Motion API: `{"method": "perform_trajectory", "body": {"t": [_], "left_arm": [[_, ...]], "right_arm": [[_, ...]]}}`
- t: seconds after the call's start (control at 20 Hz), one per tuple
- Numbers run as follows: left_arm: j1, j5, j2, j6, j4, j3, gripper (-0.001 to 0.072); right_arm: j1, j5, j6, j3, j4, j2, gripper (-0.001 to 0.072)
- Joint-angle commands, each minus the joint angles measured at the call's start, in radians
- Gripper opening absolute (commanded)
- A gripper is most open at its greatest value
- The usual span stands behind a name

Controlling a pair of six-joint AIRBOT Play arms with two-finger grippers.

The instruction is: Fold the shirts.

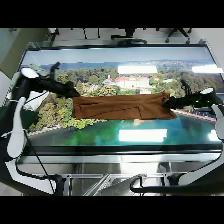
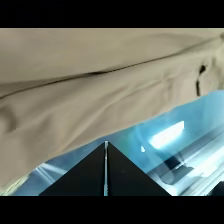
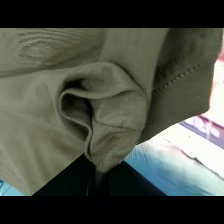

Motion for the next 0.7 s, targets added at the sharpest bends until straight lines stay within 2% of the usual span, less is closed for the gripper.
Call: {"method": "perform_trajectory", "body": {"t": [0.0,0.2,0.3,0.4,0.65], "left_arm": [[-0.189,0.151,-0.047,0.0,0.0,0.0,0.002],[-0.468,0.513,-0.211,-0.002,0.0,0.042,0.002],[-0.562,0.641,-0.311,-0.039,0.002,0.132,0.002],[-0.618,0.679,-0.409,-0.082,0.002,0.251,0.002],[-0.685,0.637,-0.611,-0.177,-0.02,0.507,0.002]], "right_arm": [[0.008,0.087,0.028,0.074,0.013,0.039,0.0027],[0.008,0.289,0.07,0.225,0.042,0.117,0.0027],[0.008,0.362,0.096,0.314,0.045,0.159,0.0027],[0.01,0.414,0.1,0.382,0.064,0.195,0.0027],[0.01,0.462,0.098,0.411,0.116,0.256,0.0027]]}}
